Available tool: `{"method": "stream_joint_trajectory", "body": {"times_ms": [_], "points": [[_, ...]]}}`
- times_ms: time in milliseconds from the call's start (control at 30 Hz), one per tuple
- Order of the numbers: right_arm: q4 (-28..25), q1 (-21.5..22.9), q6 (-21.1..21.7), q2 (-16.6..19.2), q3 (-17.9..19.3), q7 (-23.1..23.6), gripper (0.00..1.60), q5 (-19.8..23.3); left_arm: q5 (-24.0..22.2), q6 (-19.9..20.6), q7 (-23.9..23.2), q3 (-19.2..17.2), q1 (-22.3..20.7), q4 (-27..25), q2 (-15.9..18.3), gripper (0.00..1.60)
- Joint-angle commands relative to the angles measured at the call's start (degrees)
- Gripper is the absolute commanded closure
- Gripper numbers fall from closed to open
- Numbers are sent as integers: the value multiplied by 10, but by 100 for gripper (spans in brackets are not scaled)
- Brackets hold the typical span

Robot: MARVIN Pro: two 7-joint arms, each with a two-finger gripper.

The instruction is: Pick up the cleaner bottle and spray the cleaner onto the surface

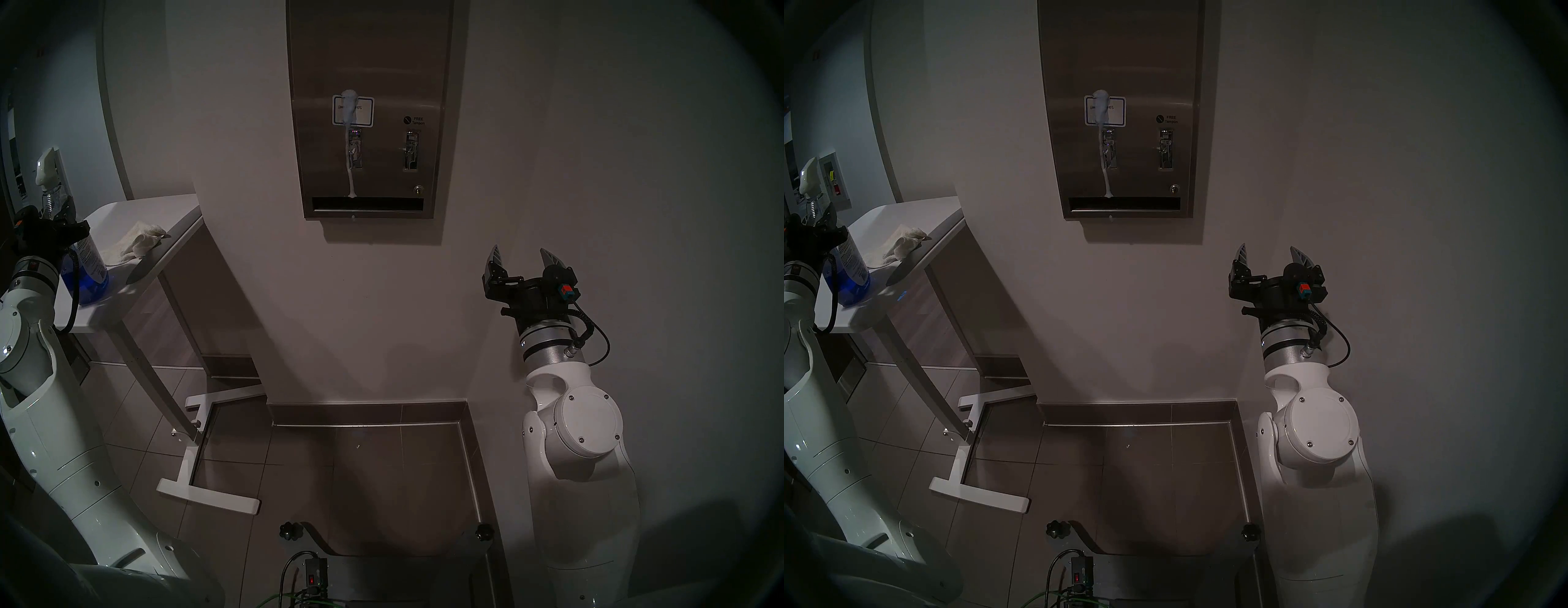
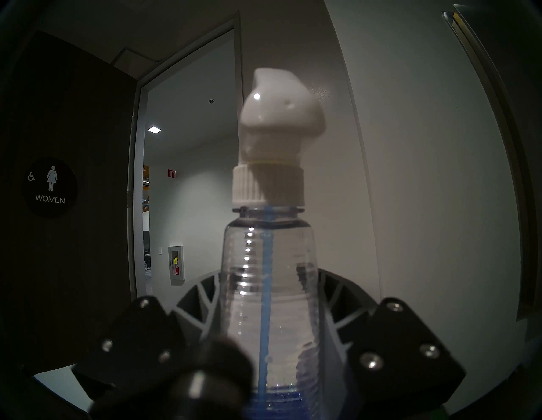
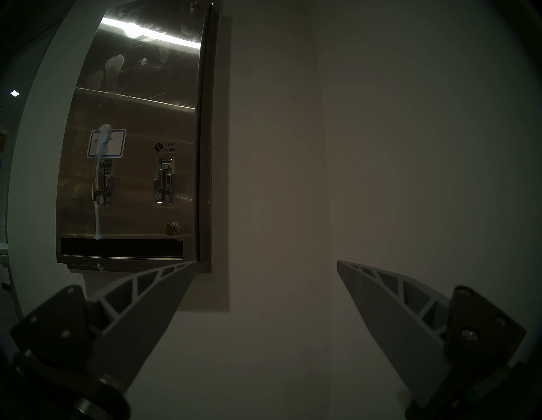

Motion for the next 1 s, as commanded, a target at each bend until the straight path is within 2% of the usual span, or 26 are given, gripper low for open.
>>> {"method": "stream_joint_trajectory", "body": {"times_ms": [0,67,367,600,800,967], "points": [[-23,8,-6,2,0,1,0,0,-4,-17,-5,2,-16,-17,18,14],[-23,8,-6,2,0,1,0,0,-4,-18,-6,1,-16,-17,18,0],[-23,8,-6,3,0,-1,0,0,-2,-22,-7,-1,-15,-24,17,0],[-22,9,-6,4,-1,-2,0,0,7,-40,9,-3,-17,-61,11,0],[-21,9,-6,5,-2,-3,0,1,21,-48,37,1,-41,-78,26,0],[-21,9,-6,5,-2,-5,0,1,11,-46,39,11,-66,-91,36,0]]}}
